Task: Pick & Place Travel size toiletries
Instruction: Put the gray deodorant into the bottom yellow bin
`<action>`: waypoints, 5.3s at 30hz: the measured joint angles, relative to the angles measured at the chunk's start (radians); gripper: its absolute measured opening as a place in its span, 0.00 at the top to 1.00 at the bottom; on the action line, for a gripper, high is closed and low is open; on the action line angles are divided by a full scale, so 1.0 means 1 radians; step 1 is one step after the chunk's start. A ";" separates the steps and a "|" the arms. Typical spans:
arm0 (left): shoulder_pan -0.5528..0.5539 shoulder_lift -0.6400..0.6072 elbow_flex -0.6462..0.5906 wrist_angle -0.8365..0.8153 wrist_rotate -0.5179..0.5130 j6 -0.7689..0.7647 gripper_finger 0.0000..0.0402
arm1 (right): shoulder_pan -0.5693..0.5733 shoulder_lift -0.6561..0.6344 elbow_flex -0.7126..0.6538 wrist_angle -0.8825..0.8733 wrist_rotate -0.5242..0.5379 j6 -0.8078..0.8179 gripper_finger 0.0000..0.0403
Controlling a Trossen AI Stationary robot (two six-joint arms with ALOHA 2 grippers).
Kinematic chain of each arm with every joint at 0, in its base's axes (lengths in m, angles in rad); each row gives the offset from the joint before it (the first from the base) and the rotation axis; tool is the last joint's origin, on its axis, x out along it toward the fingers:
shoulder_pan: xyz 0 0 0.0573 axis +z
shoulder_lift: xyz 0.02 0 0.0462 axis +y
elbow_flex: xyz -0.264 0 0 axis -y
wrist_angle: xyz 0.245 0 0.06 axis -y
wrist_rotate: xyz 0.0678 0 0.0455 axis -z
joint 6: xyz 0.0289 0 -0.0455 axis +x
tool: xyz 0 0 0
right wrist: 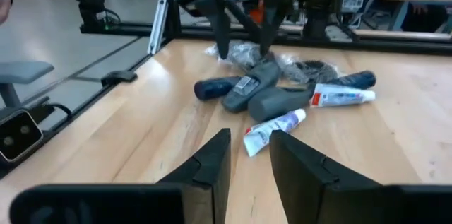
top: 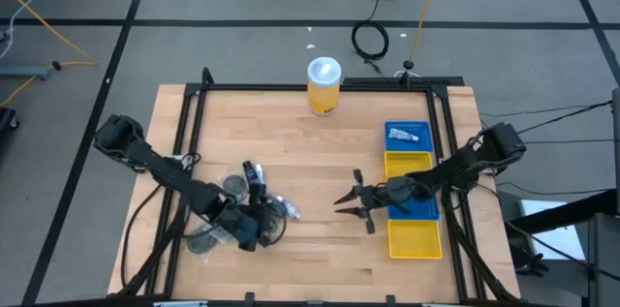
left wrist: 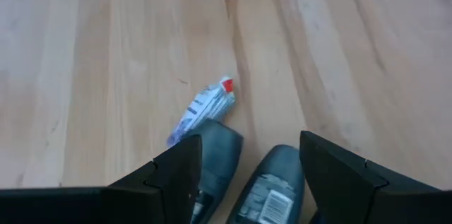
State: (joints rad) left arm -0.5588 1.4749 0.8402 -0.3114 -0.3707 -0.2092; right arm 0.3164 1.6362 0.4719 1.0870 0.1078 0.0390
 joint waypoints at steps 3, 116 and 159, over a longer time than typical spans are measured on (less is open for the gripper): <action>0.034 0.010 0.001 0.014 0.013 0.058 0.42 | 0.000 0.022 0.014 0.001 0.000 0.000 0.78; 0.340 0.006 0.003 0.484 0.247 0.135 0.11 | 0.193 -0.532 0.275 -1.306 0.133 0.394 0.52; 0.310 0.018 0.003 0.441 0.178 0.127 0.26 | 0.707 -0.546 0.259 -1.785 0.388 1.311 0.37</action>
State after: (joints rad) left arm -0.2493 1.4927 0.8429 0.1291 -0.1932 -0.0822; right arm 1.0233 1.0901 0.7312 -0.6984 0.4958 1.3502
